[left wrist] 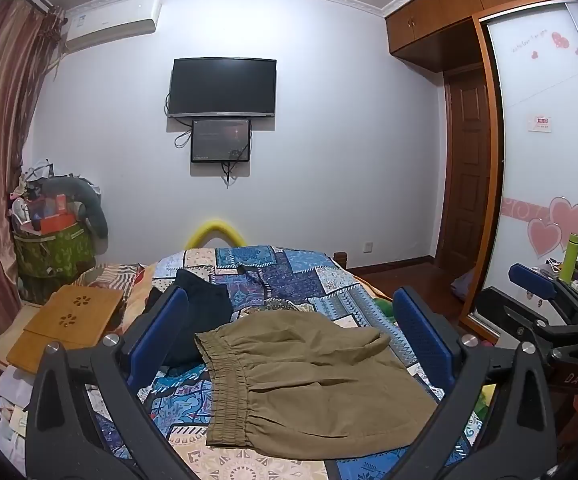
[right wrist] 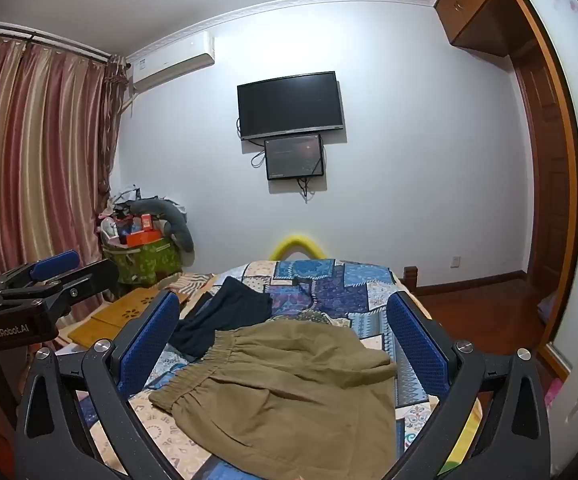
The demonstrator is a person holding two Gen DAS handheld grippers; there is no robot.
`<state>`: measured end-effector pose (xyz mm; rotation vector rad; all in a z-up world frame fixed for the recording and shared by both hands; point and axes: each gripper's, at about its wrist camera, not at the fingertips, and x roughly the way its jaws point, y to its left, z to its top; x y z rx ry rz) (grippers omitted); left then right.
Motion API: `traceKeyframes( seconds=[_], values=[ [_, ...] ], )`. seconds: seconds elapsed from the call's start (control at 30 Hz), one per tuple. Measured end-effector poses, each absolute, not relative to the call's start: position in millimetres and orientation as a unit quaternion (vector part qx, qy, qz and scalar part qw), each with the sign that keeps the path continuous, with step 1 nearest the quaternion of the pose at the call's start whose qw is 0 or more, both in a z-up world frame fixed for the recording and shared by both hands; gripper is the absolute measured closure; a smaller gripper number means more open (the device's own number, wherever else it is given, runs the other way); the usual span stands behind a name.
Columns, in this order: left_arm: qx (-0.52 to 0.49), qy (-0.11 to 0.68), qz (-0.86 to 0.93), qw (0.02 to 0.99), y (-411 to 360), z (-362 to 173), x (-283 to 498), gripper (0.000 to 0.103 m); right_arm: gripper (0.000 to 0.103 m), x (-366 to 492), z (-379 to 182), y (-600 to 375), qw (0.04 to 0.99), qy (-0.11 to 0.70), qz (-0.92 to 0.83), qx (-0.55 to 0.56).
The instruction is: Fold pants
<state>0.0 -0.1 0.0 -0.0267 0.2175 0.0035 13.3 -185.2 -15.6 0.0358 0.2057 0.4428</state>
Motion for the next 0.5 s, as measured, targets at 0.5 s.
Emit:
traceKeyframes(
  seconds=[0.5],
  values=[
    [-0.013,0.109,0.002,0.994,0.3,-0.8,-1.0,0.000,0.000,13.0,-13.3,-187.7,0.971,0.105,0.216,0.020]
  ],
)
